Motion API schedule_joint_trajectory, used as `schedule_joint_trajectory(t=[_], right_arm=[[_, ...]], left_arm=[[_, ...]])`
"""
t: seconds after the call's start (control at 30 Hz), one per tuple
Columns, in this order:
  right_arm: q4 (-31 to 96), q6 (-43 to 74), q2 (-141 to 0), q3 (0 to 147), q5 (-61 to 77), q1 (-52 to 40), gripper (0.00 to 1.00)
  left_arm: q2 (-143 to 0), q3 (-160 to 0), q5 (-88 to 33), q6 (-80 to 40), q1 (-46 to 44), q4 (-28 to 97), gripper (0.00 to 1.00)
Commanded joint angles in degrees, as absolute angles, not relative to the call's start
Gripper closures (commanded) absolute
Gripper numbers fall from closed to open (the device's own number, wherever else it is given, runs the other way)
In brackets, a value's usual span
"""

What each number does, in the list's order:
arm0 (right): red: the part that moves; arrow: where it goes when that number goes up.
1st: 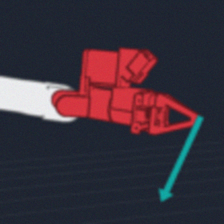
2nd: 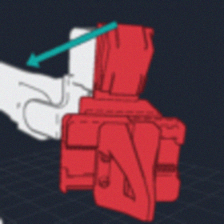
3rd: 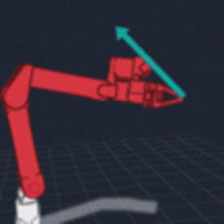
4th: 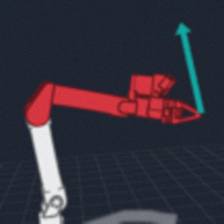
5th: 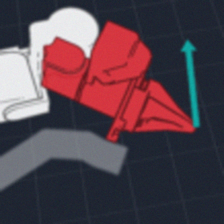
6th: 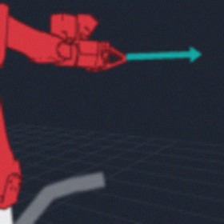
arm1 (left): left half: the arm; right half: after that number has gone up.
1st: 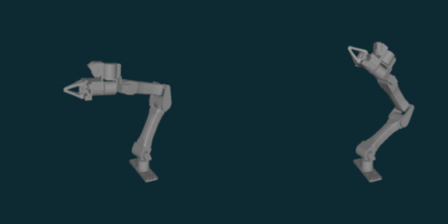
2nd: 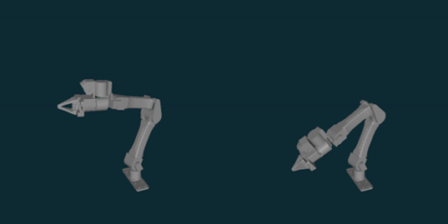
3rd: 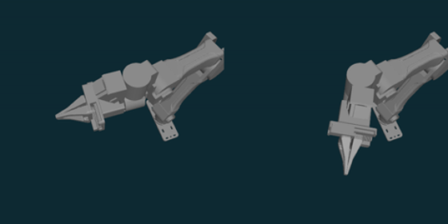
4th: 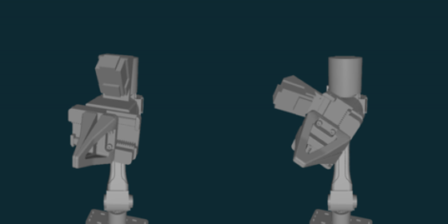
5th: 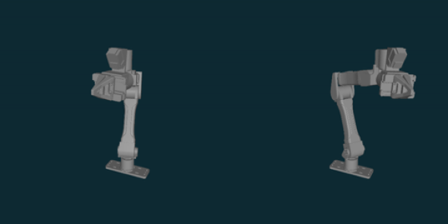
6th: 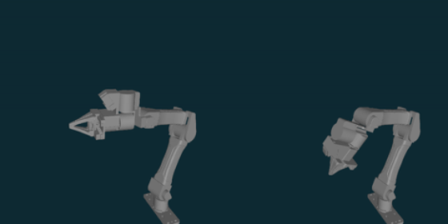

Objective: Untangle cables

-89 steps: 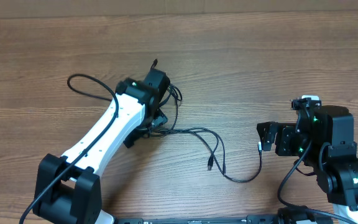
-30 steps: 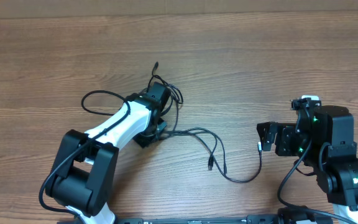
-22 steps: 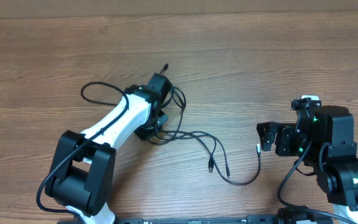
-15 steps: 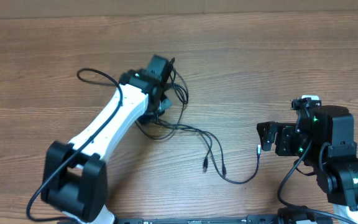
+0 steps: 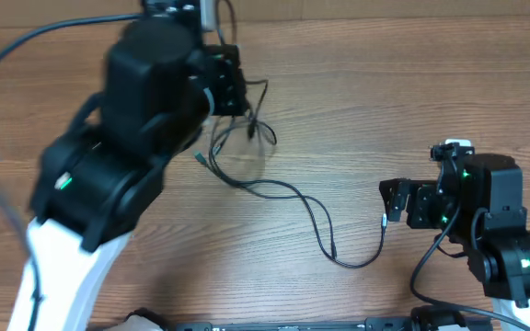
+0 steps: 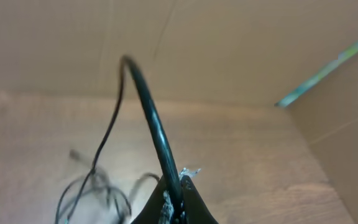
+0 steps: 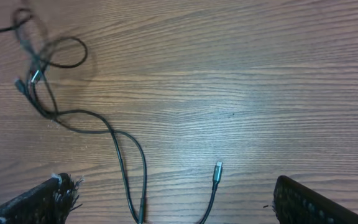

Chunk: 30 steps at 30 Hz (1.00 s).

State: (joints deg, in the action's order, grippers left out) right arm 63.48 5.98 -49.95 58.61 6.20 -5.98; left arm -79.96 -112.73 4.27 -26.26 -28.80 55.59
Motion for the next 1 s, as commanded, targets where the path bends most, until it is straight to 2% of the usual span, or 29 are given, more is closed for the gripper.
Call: schedule_joint_trajectory(t=[0.0,0.13,0.3,0.43,0.5,0.7,0.83,0.97], right_arm=[[62.8,6.1,-50.3,59.3,6.8,-5.5,0.00],[59.5,5.9,-50.4,59.3,10.0,-5.5,0.00],[52.2,5.7,-50.4,59.3,18.9,-5.5,0.00],[48.7,5.7,-50.4,59.3,23.9,-5.5,0.00],[47.1,5.1,-50.4,59.3,27.1,-5.5,0.00],[38.9,-8.6,-50.4,59.3,53.1,-5.5,0.00],[33.4,-13.6,-50.4,59.3,60.4,-5.5,0.00],[25.7,-13.8,-50.4,59.3,61.9,-5.5,0.00]], left_arm=[[-77.3,-114.2,4.0,-20.6,-28.9,55.1,0.96],[-75.9,-114.2,1.1,-12.3,-28.9,55.5,0.96],[-75.7,-114.2,-14.0,11.5,-28.9,61.0,0.96],[-75.7,-114.2,-23.1,24.1,-28.9,66.0,0.96],[-75.7,-114.2,-24.1,25.8,-28.9,66.8,0.96],[-75.7,-114.2,-24.3,31.2,-28.9,69.3,0.96],[-76.4,-114.1,-28.3,34.8,-28.9,72.5,0.96],[-76.8,-114.1,-30.2,35.6,-28.9,73.5,0.96]])
